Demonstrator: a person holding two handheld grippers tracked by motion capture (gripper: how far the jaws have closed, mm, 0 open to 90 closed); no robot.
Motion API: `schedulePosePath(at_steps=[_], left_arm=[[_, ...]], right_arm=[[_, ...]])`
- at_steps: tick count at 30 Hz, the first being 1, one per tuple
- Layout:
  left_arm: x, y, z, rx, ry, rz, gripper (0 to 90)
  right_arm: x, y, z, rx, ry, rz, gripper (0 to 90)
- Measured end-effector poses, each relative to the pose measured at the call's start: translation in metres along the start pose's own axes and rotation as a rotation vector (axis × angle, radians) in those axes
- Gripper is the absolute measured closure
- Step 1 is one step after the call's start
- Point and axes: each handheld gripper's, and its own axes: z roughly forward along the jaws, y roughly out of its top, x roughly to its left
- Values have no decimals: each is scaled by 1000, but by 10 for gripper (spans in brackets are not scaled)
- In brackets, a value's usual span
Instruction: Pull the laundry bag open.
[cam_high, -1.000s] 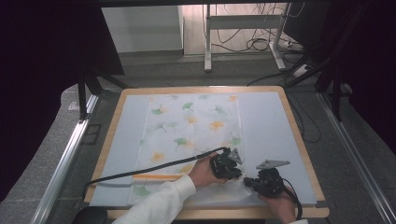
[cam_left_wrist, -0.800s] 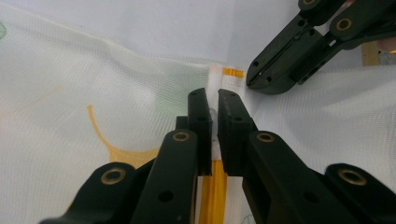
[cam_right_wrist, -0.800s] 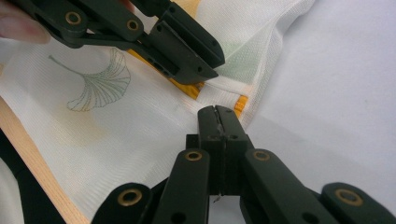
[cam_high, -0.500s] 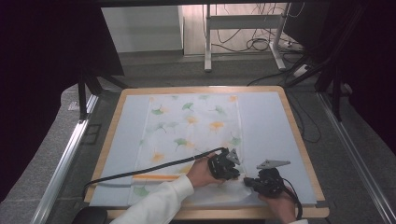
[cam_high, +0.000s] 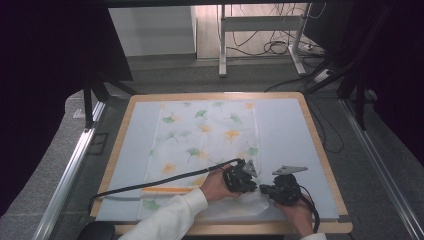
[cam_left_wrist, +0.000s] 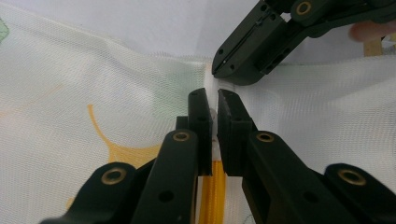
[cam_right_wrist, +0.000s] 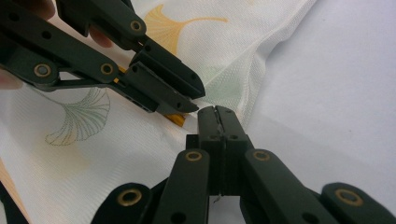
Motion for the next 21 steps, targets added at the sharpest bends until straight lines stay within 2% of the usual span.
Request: schedulePosePath(at_steps=[7, 21], left_arm=[[-1, 0, -1, 8, 9, 14, 853], [0, -1, -3, 18, 4, 10, 852]], right_arm=[[-2, -2, 0, -7, 13, -1, 895], [-3, -3, 0, -16, 22, 4, 896]])
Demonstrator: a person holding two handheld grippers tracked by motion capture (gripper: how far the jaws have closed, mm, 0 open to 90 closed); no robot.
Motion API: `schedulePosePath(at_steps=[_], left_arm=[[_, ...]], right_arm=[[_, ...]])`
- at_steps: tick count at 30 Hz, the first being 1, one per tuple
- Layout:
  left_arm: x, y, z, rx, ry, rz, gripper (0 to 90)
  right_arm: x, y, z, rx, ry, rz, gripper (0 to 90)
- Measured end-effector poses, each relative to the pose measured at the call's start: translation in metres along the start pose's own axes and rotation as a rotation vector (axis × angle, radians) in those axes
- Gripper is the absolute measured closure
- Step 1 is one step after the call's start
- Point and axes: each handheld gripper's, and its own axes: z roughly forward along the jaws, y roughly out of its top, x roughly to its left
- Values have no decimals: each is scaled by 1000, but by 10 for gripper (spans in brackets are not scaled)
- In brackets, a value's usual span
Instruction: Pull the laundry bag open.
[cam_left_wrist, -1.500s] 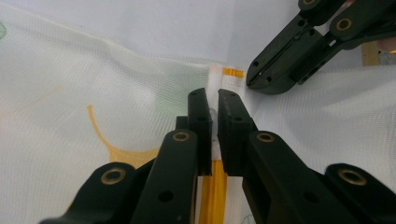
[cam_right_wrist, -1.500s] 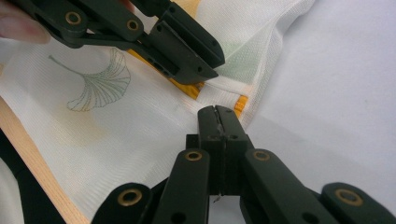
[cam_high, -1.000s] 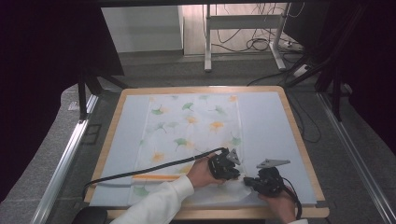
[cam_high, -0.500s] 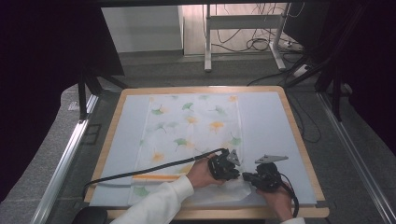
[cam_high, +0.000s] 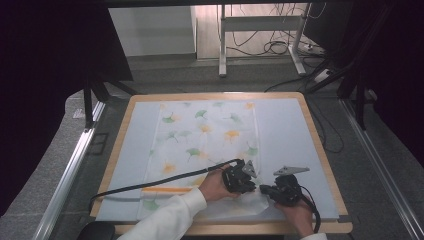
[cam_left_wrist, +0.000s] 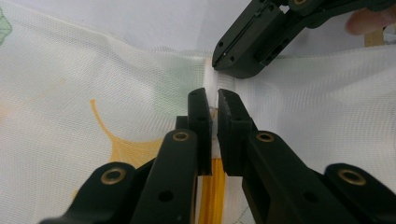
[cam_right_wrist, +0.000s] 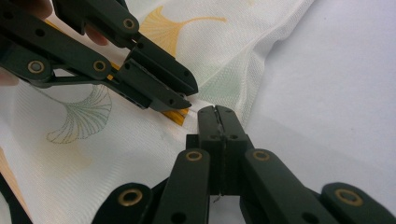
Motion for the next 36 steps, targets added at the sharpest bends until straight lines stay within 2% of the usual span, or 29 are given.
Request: schedulePosePath(at_steps=[2, 6, 18, 21, 36], left_arm=[[0, -1, 0, 1, -3, -3, 853], [6, -6, -3, -6, -32, -34, 855], [4, -9, -8, 13, -19, -23, 875], [3, -10, -9, 19, -26, -16, 900], [2, -11, -10, 24, -25, -19, 900]], right_arm=[[0, 0, 0, 1, 1, -3, 896], [-1, 0, 0, 0, 3, -3, 896], [-1, 0, 0, -1, 5, -2, 896], [-1, 0, 0, -1, 6, -4, 896], [-1, 0, 0, -1, 7, -8, 896]])
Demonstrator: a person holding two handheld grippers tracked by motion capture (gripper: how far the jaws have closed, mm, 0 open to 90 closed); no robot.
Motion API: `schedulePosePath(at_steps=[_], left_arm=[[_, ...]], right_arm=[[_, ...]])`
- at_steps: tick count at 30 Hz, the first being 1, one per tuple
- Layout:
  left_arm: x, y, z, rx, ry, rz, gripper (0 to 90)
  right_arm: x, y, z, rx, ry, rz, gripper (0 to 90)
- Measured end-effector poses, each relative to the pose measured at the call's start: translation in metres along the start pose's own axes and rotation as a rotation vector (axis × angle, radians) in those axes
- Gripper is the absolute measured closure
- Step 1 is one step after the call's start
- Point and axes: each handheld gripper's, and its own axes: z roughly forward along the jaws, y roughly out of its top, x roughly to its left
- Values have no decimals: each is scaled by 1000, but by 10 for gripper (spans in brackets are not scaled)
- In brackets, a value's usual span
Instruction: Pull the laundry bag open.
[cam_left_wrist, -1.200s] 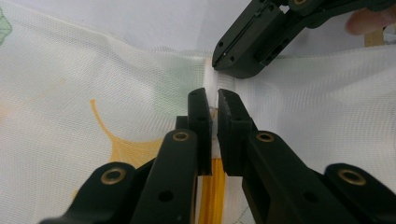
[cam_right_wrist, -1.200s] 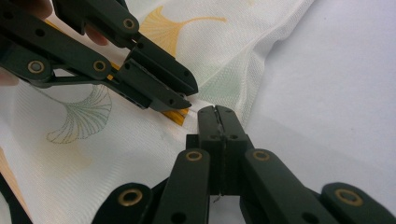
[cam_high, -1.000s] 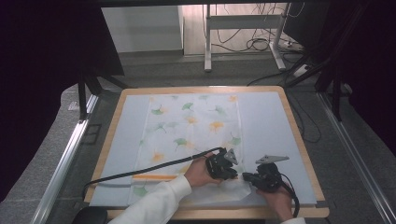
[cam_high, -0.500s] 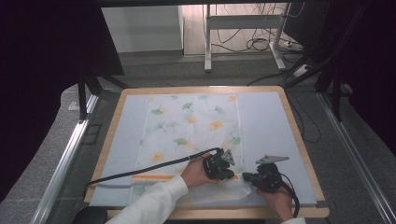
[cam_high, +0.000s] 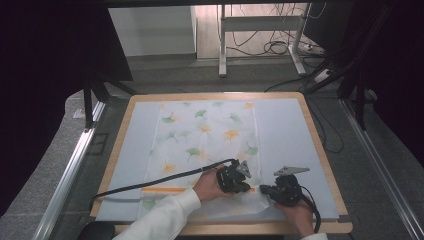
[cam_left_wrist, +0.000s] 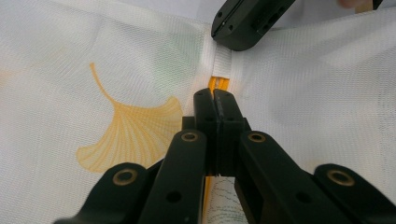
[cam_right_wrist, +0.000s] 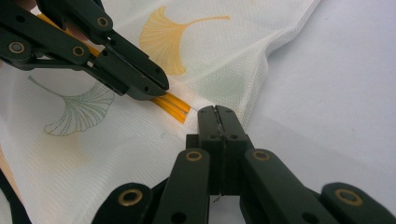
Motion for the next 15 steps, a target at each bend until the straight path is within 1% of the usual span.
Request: schedulePosePath(at_steps=[4, 6, 7, 8, 9, 10, 15], left_arm=[[1, -1, -1, 7, 0, 2, 900], [1, -3, -2, 1, -6, -18, 900], [1, -3, -2, 1, -6, -18, 900], [5, -7, -5, -4, -14, -32, 900], [5, -7, -5, -4, -14, -32, 900], [8, -11, -8, -8, -18, -42, 900], [10, -17, -12, -5, -20, -43, 900]], right_arm=[[0, 0, 0, 0, 1, 0, 896], [0, 0, 0, 0, 0, -1, 896], [0, 0, 0, 0, 0, -1, 896], [0, 0, 0, -1, 1, 0, 896], [0, 0, 0, -1, 1, 0, 896], [0, 0, 0, -1, 2, 2, 896], [0, 0, 0, -3, 3, 3, 896]])
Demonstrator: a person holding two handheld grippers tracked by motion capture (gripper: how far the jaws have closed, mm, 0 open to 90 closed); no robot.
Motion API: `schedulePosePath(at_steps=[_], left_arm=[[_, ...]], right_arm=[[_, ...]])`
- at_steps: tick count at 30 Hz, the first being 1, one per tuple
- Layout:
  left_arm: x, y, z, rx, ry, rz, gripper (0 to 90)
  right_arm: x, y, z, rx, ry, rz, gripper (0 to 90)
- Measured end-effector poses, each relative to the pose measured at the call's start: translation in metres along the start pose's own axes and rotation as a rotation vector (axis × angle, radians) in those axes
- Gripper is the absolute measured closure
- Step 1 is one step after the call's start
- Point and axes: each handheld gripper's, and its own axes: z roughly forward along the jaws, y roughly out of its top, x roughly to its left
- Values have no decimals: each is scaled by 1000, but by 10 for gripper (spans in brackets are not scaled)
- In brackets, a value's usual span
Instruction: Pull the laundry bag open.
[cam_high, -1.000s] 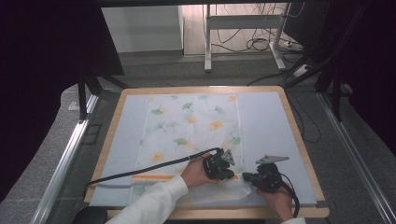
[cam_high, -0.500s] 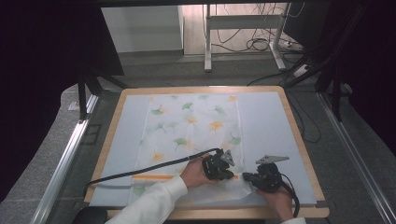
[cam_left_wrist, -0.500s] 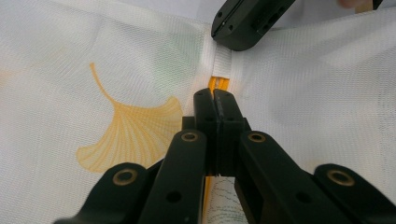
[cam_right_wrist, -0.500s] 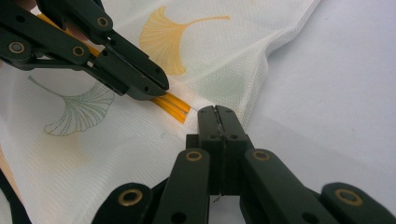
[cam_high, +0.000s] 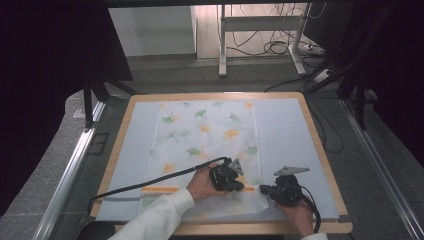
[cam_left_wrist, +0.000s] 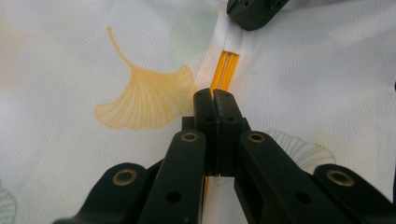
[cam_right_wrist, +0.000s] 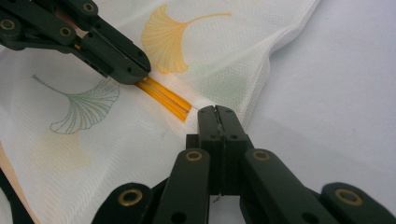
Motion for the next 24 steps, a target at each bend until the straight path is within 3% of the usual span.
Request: schedulePosePath(at_steps=[8, 14, 24], left_arm=[[-3, -2, -3, 17, 24, 21, 900], [-2, -8, -6, 7, 8, -11, 900], [1, -16, -12, 3, 7, -26, 900]], right_arm=[[0, 0, 0, 1, 0, -2, 896], [0, 0, 0, 1, -1, -5, 896], [0, -1, 0, -4, -3, -2, 896]])
